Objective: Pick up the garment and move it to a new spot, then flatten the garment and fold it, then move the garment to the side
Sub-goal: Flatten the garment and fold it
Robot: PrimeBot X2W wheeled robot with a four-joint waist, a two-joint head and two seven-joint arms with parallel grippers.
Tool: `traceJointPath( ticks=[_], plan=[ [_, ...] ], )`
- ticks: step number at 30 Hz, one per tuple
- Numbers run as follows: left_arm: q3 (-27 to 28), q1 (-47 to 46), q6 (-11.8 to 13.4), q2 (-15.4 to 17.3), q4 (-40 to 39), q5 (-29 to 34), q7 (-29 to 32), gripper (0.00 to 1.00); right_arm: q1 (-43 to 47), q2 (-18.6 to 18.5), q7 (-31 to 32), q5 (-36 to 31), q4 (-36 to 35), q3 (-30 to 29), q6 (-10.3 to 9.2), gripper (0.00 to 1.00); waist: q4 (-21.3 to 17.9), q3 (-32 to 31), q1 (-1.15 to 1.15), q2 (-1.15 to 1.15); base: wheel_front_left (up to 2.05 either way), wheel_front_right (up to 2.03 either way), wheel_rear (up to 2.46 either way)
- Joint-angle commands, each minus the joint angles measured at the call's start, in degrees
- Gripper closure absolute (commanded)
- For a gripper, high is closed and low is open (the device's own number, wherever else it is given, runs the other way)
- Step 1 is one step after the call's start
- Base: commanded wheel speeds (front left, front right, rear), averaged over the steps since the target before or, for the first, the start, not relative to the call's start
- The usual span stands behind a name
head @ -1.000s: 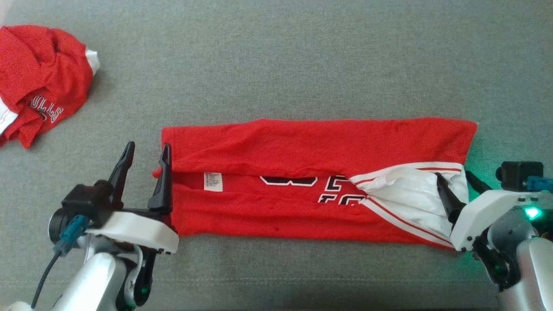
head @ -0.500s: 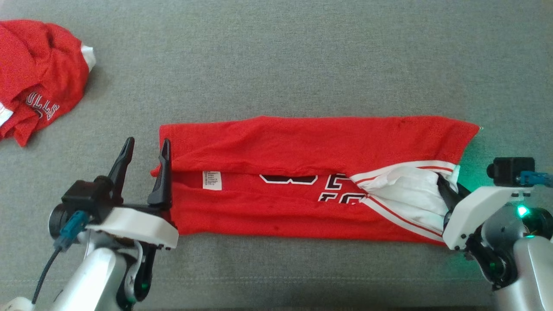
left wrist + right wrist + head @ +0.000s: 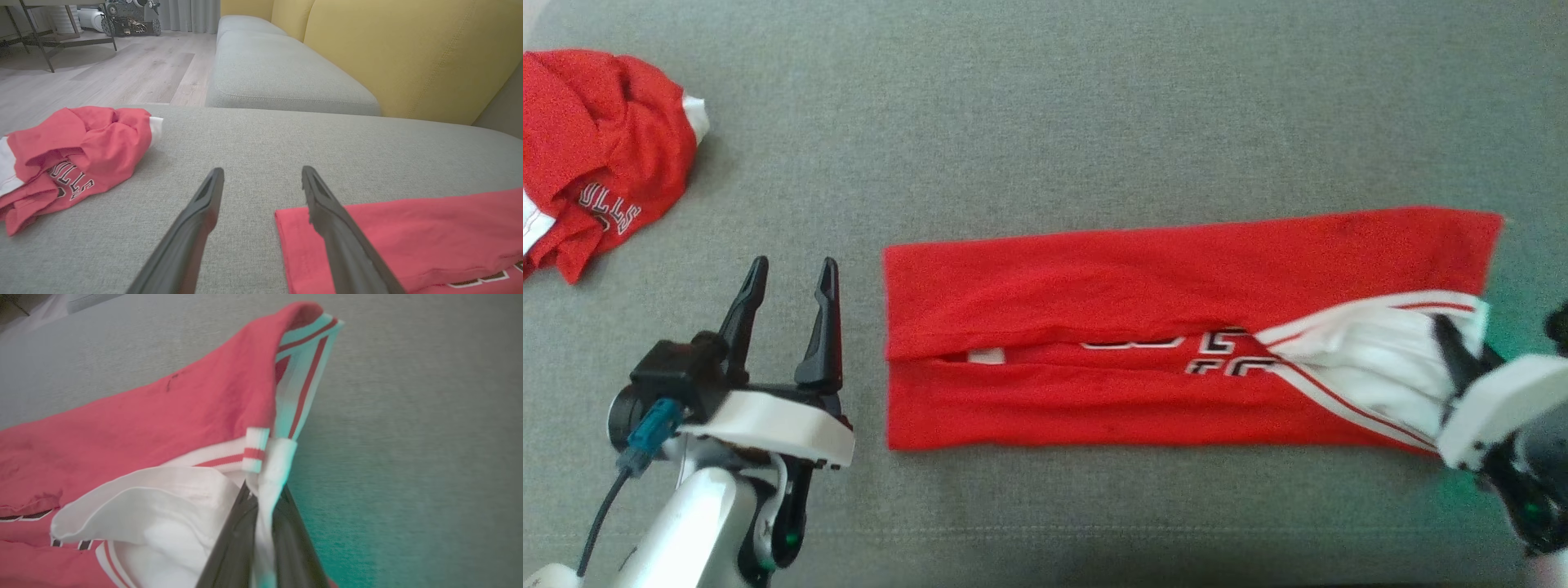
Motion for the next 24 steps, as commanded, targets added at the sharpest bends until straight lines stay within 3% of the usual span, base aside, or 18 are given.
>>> traceJointPath(
  ticks=[1, 5, 10, 16, 24],
  plan=[
    [2.46, -1.66, 0.1, 0.98, -1.6, 0.12, -0.55, 0.0, 0.97, -1.87, -0.06, -0.36, -2.63, -0.69, -0.04, 1.0, -0.01, -0.23, 0.0, 0.0, 0.0, 0.0, 0.0],
    [2.6, -1.52, 0.13, 0.94, -1.66, 0.06, -0.59, 0.0, 2.45, -2.56, 1.09, -0.23, -4.18, -3.55, -0.04, 1.0, -0.12, -0.67, 0.0, 0.0, 0.0, 0.0, 0.0],
    [2.62, -0.68, 0.4, 0.94, -1.63, -0.02, -0.62, 0.0, 2.5, -2.51, 3.77, 0.61, -8.11, -2.38, -0.04, 1.0, -0.66, -2.33, 0.0, 0.0, 0.0, 0.0, 0.0],
    [2.14, 0.66, 0.68, 0.93, -1.53, -0.24, -0.38, 0.0, 0.85, -1.26, 7.65, 2.17, -17.1, 4.03, -0.04, 1.0, -0.94, -5.28, 0.0, 0.0, 0.0, 0.0, 0.0],
    [1.74, 2.03, 1.29, 0.96, -1.81, -0.5, 0.05, 0.0, -2.87, 3.82, 10.88, 7.34, -19.92, 15.48, -0.04, 1.0, 0.1, -7.88, 0.0, 0.0, 0.0, 0.0, 0.0]
  ],
)
